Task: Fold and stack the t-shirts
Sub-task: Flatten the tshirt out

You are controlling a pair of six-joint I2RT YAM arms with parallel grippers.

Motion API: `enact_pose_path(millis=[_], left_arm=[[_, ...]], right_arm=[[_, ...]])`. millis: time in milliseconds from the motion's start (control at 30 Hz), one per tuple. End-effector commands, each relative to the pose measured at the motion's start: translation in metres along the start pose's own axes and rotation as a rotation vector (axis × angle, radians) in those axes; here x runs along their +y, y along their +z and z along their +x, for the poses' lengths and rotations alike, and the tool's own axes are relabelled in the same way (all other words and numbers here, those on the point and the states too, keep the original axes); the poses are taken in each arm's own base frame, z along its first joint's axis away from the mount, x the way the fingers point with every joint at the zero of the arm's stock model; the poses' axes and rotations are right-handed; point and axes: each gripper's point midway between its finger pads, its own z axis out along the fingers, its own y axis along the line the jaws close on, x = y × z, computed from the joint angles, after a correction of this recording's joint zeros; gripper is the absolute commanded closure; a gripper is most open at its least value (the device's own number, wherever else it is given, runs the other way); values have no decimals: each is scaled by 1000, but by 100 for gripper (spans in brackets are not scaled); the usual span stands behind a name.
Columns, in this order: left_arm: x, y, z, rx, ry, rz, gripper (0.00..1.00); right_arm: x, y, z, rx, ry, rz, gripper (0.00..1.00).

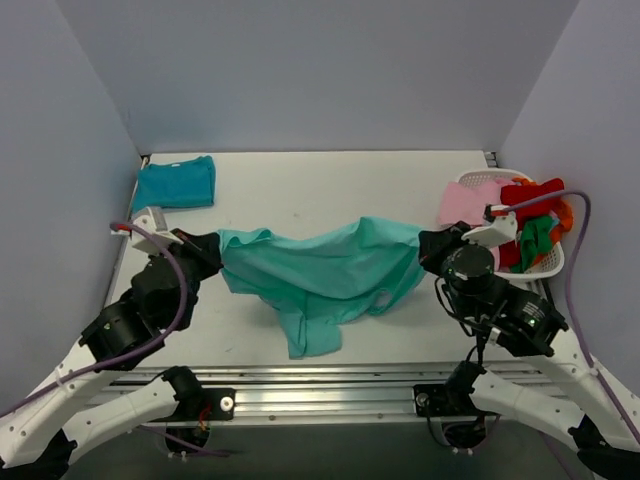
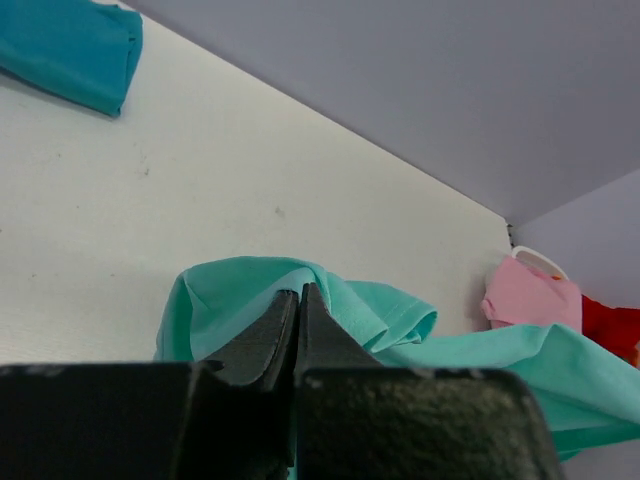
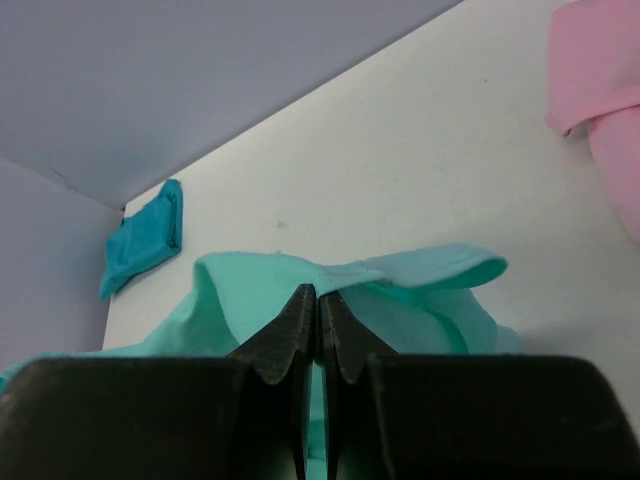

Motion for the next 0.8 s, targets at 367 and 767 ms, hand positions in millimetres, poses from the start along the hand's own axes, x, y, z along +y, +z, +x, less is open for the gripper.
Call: enact_pose_path(millis=[367, 767], left_arm=[[-48, -87, -127, -111, -9, 387, 98], [-89, -22, -115, -211, 77, 260, 98]], right_arm=[[5, -99, -129, -115, -16, -141, 100], [40, 16, -80, -149, -155, 144, 100]])
